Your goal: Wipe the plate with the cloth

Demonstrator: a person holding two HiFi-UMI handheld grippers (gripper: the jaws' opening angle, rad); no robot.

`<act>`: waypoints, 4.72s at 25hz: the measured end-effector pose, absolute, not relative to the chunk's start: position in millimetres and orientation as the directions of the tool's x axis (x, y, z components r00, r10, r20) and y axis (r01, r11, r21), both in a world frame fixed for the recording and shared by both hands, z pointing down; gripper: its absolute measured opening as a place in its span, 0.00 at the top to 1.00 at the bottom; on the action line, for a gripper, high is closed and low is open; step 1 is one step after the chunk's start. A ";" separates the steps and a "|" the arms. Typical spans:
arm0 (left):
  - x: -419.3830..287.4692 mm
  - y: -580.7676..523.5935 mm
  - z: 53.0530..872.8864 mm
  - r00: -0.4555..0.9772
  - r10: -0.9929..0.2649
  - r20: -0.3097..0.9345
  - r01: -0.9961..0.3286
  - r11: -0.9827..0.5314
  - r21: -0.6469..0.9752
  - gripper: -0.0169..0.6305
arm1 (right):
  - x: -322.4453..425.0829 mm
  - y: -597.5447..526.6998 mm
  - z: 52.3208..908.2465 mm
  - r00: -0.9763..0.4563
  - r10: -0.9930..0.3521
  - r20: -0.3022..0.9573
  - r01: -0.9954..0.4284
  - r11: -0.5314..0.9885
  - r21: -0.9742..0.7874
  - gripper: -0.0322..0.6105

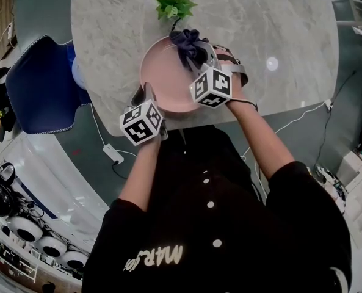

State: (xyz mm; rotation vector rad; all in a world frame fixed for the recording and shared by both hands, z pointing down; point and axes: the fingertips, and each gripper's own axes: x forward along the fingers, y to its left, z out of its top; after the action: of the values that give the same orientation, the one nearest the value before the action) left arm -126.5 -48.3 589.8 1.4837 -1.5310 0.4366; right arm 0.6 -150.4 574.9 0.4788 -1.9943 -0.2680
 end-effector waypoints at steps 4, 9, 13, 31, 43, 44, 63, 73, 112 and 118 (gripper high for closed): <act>-127.0 -47.9 588.8 0.161 -0.589 0.792 -0.916 0.209 0.341 0.91 | 6.0 -146.3 574.9 -0.384 -0.434 0.815 -0.178 0.901 0.396 0.73; -126.6 -47.2 588.4 0.159 -0.590 0.792 -0.916 0.210 0.341 0.91 | 10.9 -141.6 575.5 -0.370 -0.423 0.827 -0.138 0.905 0.401 0.73; -126.5 -47.3 587.7 0.160 -0.591 0.791 -0.918 0.205 0.339 0.91 | 14.3 -138.3 576.4 -0.362 -0.403 0.840 -0.093 0.913 0.398 0.73; -126.1 -47.7 588.6 0.194 -0.573 0.796 -0.895 0.230 0.383 0.92 | -32.0 -130.2 542.4 -0.519 -0.402 0.754 -0.249 0.915 0.317 0.73; -126.0 -47.2 589.4 0.210 -0.565 0.798 -0.893 0.222 0.392 0.92 | -106.7 -105.3 540.3 -0.659 -0.294 0.692 -0.254 0.953 0.164 0.73; -126.0 -47.0 589.8 0.215 -0.564 0.798 -0.892 0.219 0.395 0.92 | -108.9 -103.9 543.5 -0.660 -0.289 0.694 -0.253 0.955 0.157 0.73; -124.9 -46.6 590.3 0.235 -0.538 0.810 -0.914 0.161 0.372 0.92 | -121.5 -96.7 571.7 -0.633 -0.262 0.728 -0.208 0.964 0.166 0.73; -126.2 -46.3 589.5 0.218 -0.535 0.816 -0.906 0.199 0.372 0.92 | -117.5 -96.2 574.3 -0.604 -0.224 0.764 -0.155 0.974 0.164 0.73; -126.2 -44.9 587.5 0.217 -0.546 0.809 -0.907 0.194 0.374 0.92 | -16.1 -100.5 575.5 -0.510 -0.267 0.818 -0.180 0.963 0.202 0.73; -126.1 -44.8 587.4 0.220 -0.546 0.808 -0.906 0.193 0.377 0.92 | -0.7 -100.1 576.2 -0.488 -0.267 0.831 -0.172 0.963 0.208 0.73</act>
State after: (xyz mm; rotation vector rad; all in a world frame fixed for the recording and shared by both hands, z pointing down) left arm -126.1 -44.8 587.4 1.4772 -1.4498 0.4457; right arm -0.7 -100.1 576.2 0.3095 -2.0919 -0.1174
